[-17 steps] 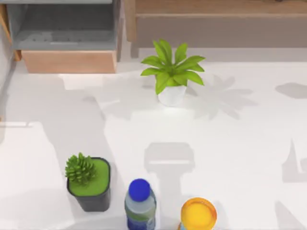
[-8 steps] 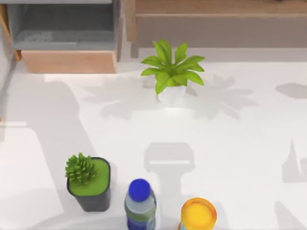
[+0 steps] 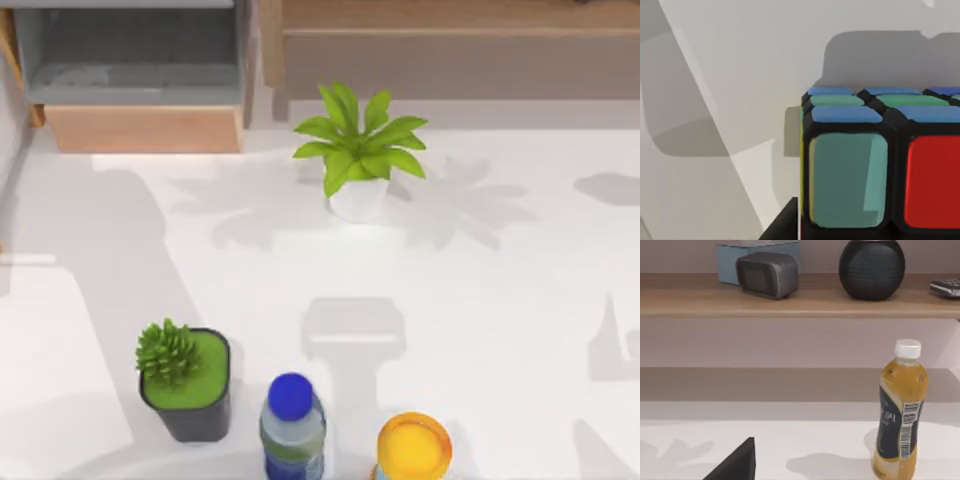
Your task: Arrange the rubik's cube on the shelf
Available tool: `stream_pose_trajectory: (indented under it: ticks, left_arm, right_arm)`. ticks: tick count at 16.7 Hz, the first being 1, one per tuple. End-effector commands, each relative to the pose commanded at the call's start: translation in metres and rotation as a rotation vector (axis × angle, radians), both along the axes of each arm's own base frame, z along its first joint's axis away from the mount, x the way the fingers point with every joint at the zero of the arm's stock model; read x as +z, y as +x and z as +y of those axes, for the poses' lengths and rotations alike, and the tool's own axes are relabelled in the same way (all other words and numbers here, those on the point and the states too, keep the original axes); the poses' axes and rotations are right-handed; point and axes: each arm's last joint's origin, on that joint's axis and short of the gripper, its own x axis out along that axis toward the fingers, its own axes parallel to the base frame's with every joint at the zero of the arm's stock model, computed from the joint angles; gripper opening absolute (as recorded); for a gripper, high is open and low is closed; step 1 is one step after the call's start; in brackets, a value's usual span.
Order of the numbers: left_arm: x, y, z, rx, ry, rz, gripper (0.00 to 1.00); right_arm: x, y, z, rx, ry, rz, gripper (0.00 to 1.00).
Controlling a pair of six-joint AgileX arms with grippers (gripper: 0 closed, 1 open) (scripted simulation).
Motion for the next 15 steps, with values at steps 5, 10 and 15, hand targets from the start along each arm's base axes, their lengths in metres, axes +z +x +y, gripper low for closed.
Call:
stream_pose_trajectory:
  ticks: [5,10,15]
  left_arm:
    - [0.0,0.0,0.0,0.0,0.0,0.0,0.02]
    - [0.0,0.0,0.0,0.0,0.0,0.0,0.0]
    - [0.0004,-0.0009,0.0017,0.002,-0.001,0.001,0.0]
  right_arm:
    - [0.0,0.0,0.0,0.0,0.0,0.0,1.0]
    - [0.0,0.0,0.0,0.0,0.0,0.0,1.0]
    - [0.0,0.0,0.0,0.0,0.0,0.0,1.0]
